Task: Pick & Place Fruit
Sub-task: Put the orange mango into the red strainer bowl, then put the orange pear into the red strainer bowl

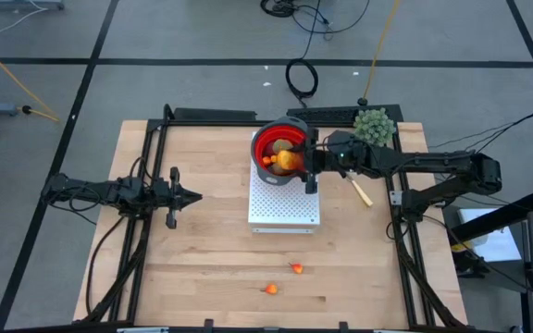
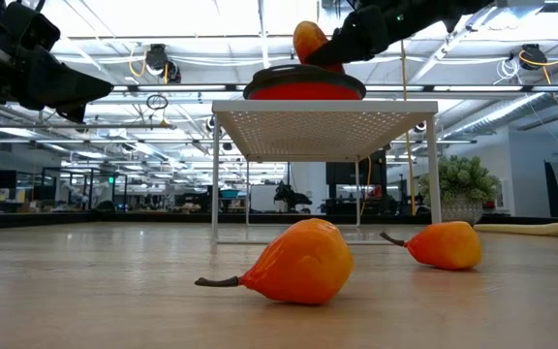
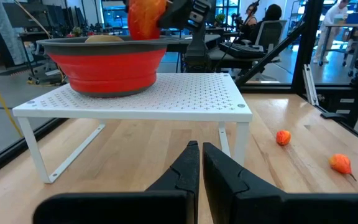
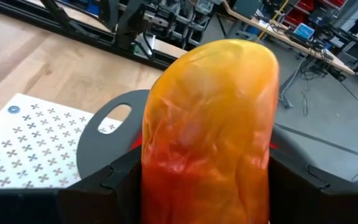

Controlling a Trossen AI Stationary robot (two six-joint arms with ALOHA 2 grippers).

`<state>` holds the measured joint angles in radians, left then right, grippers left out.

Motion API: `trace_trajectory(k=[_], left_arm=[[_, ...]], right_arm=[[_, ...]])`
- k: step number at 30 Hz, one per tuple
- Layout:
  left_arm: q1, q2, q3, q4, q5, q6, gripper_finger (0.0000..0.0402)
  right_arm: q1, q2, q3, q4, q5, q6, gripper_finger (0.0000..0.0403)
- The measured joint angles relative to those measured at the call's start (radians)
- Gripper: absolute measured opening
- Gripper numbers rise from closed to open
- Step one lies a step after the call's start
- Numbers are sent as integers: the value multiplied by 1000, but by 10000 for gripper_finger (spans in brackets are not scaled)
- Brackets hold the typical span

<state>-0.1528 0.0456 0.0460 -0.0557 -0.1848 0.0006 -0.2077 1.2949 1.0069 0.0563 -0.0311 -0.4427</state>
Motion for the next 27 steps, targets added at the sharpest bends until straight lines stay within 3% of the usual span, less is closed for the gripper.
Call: trace_trajectory(k=[14,27], left_arm=[[0,0,0,0,0,0,19],[0,0,0,0,0,0,19]], right_arm=[[0,0,0,-1,2,0,275],[2,-5,0,15,12,3,278]])
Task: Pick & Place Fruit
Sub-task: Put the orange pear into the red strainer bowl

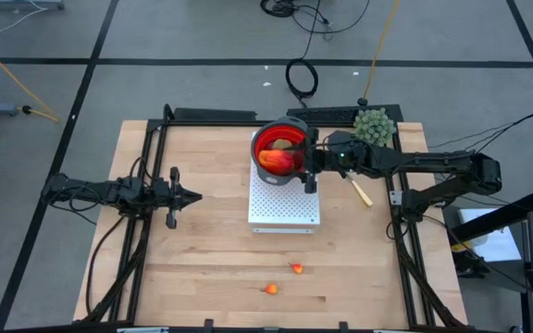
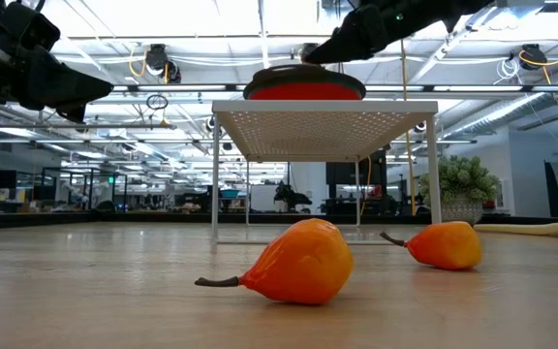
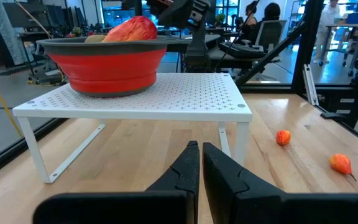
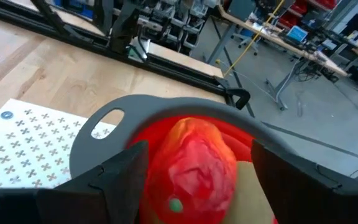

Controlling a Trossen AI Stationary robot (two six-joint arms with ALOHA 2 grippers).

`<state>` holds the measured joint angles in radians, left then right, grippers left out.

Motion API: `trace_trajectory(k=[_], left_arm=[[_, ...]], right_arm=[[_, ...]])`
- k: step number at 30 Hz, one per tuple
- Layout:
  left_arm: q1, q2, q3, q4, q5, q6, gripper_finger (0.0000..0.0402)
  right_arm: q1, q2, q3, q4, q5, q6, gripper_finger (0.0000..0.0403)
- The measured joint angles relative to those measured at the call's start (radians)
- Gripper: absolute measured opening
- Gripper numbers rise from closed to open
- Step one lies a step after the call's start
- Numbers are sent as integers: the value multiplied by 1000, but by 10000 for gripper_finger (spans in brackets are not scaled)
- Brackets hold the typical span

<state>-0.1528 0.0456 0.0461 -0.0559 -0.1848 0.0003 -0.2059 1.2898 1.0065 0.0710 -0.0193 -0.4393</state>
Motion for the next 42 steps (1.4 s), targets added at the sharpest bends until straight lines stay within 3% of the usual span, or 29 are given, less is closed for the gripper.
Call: trace_trajectory(k=[6,17,26,35,42], left_arm=[[0,0,0,0,0,0,19],[0,0,0,0,1,17,19],[0,0,0,0,2,-5,19],[0,0,0,0,2,-9,19],[0,0,0,0,1,-9,19]], right_arm=[[66,-77,0,-14,58,8,243],[233,-238,0,-236,231,95,108],[408,-317,0,-294,229,170,8],[674,-314,-14,-277,313,220,1],[840,-313,-118,-136,313,288,1]])
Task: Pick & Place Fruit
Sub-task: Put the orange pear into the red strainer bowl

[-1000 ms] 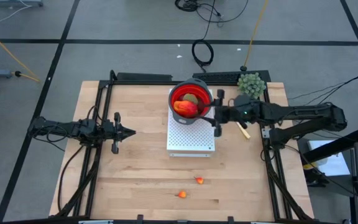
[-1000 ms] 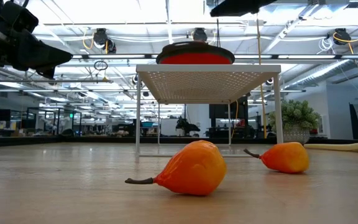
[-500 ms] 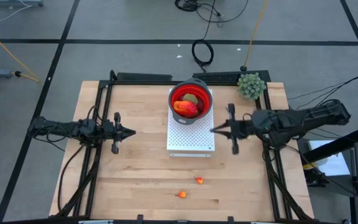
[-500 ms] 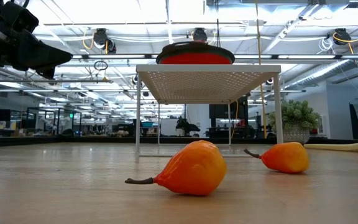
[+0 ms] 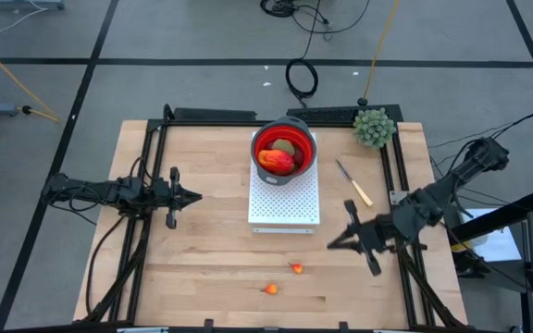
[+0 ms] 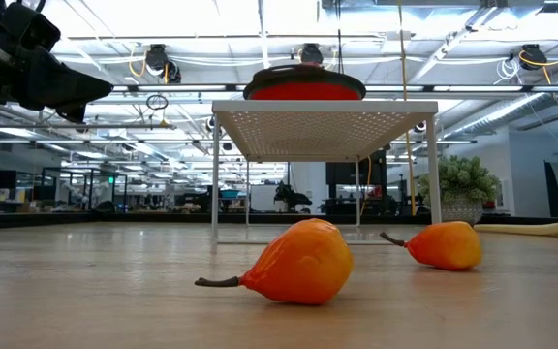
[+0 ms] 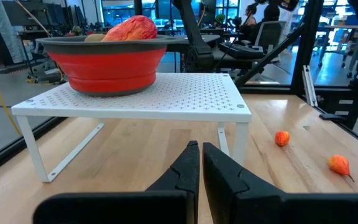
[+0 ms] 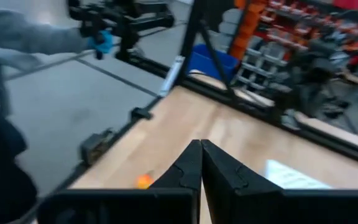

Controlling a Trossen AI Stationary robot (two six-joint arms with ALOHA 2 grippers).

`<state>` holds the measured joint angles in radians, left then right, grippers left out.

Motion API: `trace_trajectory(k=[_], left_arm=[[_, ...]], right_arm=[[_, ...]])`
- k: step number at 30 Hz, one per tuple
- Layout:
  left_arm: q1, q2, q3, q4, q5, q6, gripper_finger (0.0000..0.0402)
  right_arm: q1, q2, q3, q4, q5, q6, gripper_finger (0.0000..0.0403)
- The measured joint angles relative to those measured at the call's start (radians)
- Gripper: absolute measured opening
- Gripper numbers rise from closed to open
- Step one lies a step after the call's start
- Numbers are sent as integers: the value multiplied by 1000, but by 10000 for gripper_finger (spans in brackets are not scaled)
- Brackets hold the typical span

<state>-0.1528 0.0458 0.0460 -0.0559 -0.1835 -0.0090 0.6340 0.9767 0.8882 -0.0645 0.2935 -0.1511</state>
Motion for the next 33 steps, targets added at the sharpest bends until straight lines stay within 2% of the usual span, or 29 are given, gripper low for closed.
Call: trace_trajectory(k=[6,11,19,24,27,33], left_arm=[[0,0,0,0,0,0,19],[0,0,0,0,0,0,19],[0,0,0,0,-1,-5,19],[0,0,0,0,-1,-13,19],[0,0,0,0,-1,-19,19],[0,0,0,0,-1,-22,19]], right_arm=[[89,42,-88,123,-4,89,1],[135,140,-98,188,34,169,0],[147,292,-98,253,131,367,0],[147,373,-68,253,155,453,0],[147,422,-13,202,155,482,0],[145,527,155,-40,194,596,0]])
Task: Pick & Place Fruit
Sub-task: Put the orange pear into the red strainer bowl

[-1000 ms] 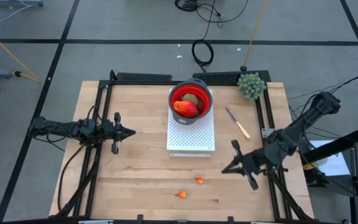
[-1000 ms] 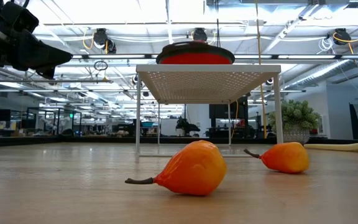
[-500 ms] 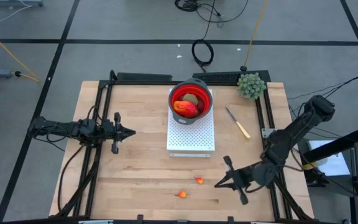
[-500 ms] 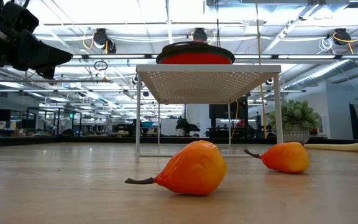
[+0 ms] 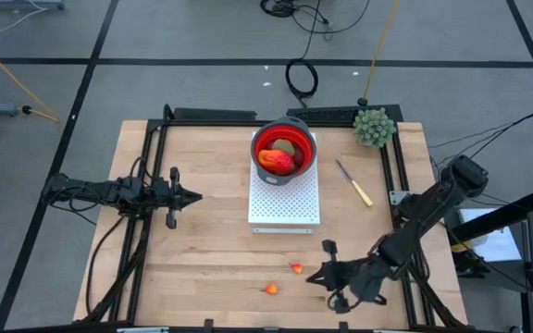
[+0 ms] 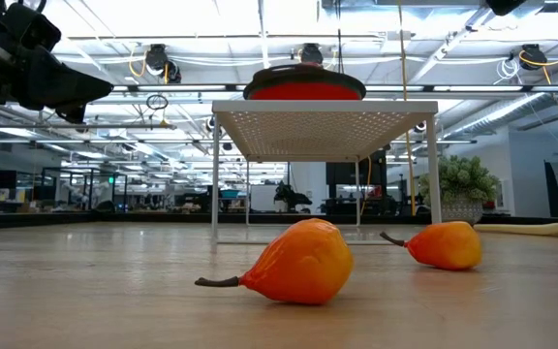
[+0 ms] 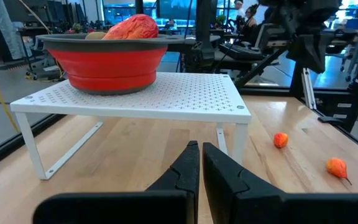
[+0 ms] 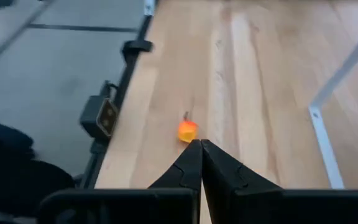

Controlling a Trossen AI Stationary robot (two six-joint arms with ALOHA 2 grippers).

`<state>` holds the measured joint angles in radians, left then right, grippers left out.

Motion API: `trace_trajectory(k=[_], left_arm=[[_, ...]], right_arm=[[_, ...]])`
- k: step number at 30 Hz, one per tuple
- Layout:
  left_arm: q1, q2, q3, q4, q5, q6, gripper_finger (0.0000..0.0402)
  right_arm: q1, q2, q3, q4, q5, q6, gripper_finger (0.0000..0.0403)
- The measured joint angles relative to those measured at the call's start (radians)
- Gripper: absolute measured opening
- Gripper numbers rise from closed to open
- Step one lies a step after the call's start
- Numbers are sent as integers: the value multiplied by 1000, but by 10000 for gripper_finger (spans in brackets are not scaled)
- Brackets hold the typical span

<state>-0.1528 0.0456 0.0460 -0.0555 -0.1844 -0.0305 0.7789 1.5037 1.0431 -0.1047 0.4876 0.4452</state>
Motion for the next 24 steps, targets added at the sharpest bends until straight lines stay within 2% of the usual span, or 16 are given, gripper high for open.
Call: trace_trajectory(k=[5,14,18,24], left_arm=[[0,0,0,0,0,-1,19],[0,0,0,0,0,-1,19],[0,0,0,0,0,-1,19],[0,0,0,0,0,0,19]], right_arm=[[-9,83,132,-159,15,150,0],[-36,196,260,-386,1,450,0],[-50,217,276,-438,-26,561,0],[-90,252,276,-514,-141,696,0]])
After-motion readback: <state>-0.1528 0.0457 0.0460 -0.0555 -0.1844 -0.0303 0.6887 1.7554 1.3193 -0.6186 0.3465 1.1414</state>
